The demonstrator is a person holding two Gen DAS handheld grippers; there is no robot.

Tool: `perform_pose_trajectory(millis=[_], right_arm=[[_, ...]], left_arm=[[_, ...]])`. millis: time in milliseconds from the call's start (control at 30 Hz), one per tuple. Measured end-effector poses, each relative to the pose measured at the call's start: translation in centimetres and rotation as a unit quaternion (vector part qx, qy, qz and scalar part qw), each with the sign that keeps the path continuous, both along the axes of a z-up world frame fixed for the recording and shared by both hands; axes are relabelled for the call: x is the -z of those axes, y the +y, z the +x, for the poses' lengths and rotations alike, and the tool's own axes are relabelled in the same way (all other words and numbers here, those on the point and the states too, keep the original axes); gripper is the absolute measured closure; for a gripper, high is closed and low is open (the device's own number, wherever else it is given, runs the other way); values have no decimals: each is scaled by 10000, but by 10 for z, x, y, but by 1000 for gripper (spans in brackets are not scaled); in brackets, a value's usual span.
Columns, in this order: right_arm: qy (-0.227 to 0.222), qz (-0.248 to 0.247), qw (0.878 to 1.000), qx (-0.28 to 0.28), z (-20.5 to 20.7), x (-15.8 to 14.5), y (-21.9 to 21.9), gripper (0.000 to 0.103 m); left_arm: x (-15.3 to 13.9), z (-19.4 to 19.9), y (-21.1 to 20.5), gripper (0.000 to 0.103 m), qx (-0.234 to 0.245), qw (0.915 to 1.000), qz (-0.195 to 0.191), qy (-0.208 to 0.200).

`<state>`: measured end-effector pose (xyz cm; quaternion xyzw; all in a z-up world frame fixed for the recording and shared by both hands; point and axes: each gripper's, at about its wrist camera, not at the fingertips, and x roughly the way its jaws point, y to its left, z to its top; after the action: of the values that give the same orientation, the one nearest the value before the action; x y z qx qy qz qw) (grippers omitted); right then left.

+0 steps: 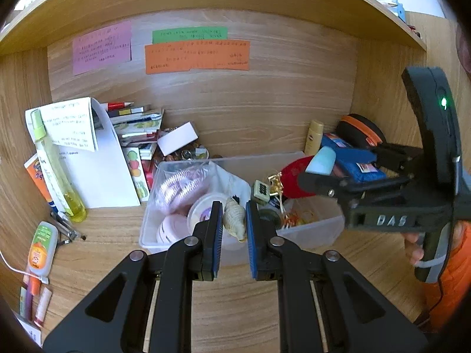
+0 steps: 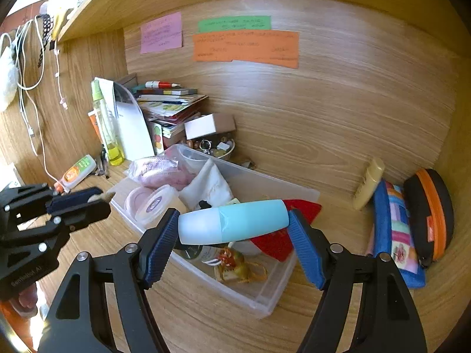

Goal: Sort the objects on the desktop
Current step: 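Carry the blue tube and the shell over the clear box, then open both tools, dropping the tube and shell into the box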

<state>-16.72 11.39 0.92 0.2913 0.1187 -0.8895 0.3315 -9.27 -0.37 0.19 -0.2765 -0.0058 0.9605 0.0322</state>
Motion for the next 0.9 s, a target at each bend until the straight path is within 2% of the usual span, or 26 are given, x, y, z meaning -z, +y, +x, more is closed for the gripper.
perform_pose_trajectory(millis=[233,433,733,900], right_arm=[[-272,43,9996,66,-20,23,-6,32],[-490,125,9987,42,-30,42,-8,32],[-254,296,9989,279,-29,49,-11,32],[-108,397,9986,333,-28,51,-14,32]], left_arm=[[1,-27,0,89,106,9999,16,-132],[12,-56,4,89,302,9987,161,-387],[27,-88,15,89,516,9965,209,-629],[31,-91,12,89,439,9964,296,-657]])
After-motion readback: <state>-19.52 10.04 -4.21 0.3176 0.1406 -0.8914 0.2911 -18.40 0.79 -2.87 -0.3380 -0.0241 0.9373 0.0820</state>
